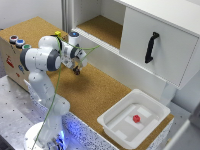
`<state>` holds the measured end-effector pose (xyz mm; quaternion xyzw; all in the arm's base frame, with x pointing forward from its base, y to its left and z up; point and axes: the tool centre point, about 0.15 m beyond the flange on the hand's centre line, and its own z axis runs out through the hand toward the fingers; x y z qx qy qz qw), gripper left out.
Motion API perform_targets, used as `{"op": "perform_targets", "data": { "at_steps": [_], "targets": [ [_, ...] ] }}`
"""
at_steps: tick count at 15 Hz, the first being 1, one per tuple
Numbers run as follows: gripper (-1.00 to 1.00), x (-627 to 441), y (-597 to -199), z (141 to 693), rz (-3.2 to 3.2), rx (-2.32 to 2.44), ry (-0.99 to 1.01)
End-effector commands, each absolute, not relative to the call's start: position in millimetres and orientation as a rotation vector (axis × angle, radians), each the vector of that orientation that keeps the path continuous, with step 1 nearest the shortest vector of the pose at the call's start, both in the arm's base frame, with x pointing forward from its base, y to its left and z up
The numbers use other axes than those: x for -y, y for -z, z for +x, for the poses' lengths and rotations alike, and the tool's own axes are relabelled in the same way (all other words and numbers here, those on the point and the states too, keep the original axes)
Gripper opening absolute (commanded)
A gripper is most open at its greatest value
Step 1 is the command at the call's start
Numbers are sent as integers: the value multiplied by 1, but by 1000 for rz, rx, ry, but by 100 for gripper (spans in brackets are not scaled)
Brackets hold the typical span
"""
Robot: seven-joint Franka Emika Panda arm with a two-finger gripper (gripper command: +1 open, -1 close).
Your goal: Push the purple block towards the right
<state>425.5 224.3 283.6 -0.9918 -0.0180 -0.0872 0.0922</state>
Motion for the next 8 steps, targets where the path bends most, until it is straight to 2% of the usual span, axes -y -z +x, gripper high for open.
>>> {"op": "perform_targets", "data": {
  "at_steps": [1,4,5,8],
  "targets": [
    [100,-240,-290,413,-2775,339,58],
    [100,-245,-272,414,-2794,336,56],
    [-100,-244,-271,416,-2785,324,68],
    [-100,-254,-268,414,-2770,411,90]
  ]
}}
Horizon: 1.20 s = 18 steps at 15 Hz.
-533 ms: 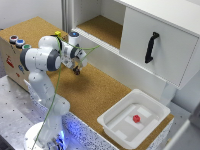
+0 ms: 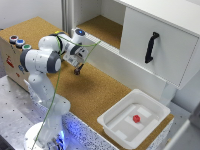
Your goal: Push the purple block towards the right
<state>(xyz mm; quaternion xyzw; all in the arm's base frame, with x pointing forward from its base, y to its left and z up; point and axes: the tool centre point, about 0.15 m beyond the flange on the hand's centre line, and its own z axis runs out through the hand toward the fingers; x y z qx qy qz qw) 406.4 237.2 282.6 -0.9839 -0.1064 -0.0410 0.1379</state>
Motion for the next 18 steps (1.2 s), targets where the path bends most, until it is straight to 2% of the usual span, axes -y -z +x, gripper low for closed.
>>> {"op": "perform_targets", "data": {
  "at_steps": [1,8,12,18],
  "targets": [
    [-100,-258,-267,413,-2788,428,98],
    [-100,-264,-239,420,-2794,388,122],
    [-100,-246,-218,431,-2775,280,71],
    [-100,-234,-210,431,-2781,195,76]
  ]
}}
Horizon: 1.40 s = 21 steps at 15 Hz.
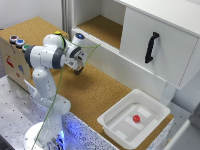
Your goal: Push the purple block towards the right
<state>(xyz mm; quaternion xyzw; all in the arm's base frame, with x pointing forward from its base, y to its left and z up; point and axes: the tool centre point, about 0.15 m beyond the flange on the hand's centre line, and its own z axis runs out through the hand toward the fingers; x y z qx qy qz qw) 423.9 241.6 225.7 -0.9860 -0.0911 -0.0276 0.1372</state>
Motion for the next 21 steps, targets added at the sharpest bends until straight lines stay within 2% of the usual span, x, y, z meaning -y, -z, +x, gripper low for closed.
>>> {"op": "perform_targets", "data": {
  "at_steps": [1,21],
  "targets": [
    [-100,-231,-208,431,-2788,180,81],
    [-100,-94,-210,436,-2916,-100,102]
  ]
}}
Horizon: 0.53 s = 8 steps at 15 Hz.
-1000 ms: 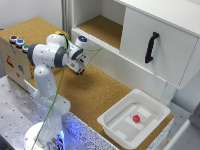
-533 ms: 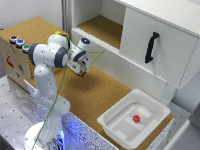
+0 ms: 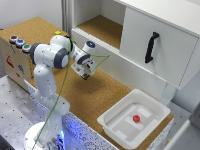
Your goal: Push the purple block towards the right
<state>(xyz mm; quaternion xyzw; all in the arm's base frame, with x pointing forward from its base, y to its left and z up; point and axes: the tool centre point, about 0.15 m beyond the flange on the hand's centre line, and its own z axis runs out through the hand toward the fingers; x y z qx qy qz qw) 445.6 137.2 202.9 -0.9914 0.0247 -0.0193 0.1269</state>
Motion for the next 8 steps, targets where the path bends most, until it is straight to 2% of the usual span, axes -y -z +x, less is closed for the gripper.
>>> {"op": "perform_targets", "data": {
  "at_steps": [1,8],
  "targets": [
    [-100,-86,-211,436,-2914,-106,100],
    [-100,-21,-214,433,-2926,-157,78]
  ]
}}
